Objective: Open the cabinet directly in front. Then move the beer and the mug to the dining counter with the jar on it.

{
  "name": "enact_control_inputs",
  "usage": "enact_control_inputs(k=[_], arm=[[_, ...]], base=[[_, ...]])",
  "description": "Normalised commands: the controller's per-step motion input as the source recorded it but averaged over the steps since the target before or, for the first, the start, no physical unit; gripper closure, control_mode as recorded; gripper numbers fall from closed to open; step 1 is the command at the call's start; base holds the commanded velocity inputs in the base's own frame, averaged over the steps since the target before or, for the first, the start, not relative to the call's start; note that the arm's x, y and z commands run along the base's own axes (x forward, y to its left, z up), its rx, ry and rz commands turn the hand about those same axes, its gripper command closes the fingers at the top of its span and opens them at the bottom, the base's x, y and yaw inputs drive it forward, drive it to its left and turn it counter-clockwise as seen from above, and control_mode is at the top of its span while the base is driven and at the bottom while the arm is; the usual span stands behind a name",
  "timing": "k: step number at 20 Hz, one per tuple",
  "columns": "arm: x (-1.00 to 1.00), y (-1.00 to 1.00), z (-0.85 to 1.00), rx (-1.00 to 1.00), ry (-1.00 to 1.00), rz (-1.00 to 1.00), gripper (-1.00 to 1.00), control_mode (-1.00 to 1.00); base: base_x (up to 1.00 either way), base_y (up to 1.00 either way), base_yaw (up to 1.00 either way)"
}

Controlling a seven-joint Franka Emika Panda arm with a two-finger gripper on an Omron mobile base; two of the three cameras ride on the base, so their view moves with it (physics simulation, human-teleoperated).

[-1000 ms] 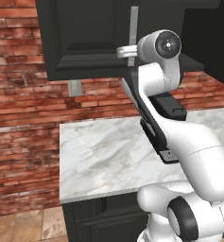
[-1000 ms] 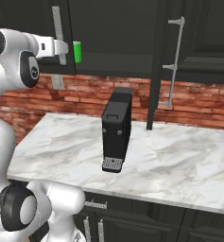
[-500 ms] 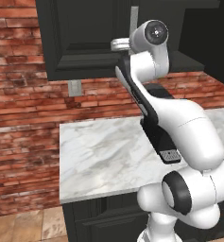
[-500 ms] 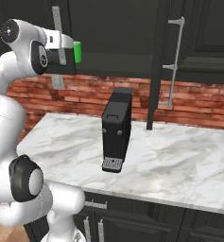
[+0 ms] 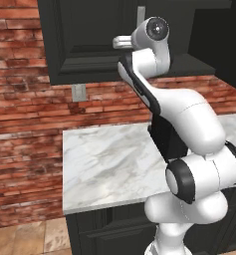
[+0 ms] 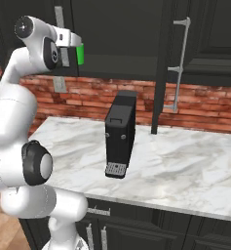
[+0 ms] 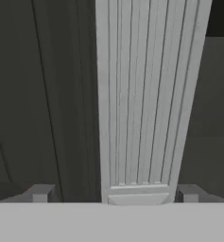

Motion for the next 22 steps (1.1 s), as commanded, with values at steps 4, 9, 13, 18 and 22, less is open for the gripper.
enact_control_inputs(k=[4, 9, 13, 18, 22], arm=[[1.00, 0.04, -0.36, 0.02, 0.00, 0.00, -1.00, -1.00], [0.53, 0.00, -0.17, 0.00, 0.00, 0.00, 1.00, -1.00], [0.04, 0.00, -0.09, -0.03, 0.00, 0.00, 1.00, -1.00], [-0.13, 0.00, -0.22, -0.05, -0.06, 0.00, 1.00, -1.00], [-0.02, 0.00, -0.19, -0.05, -0.09, 0.00, 1.00, -1.00]], base=[[0.00, 0.00, 0.00], [0.00, 0.00, 0.00], [0.00, 0.00, 0.00], [0.00, 0.00, 0.00], [0.00, 0.00, 0.00]])
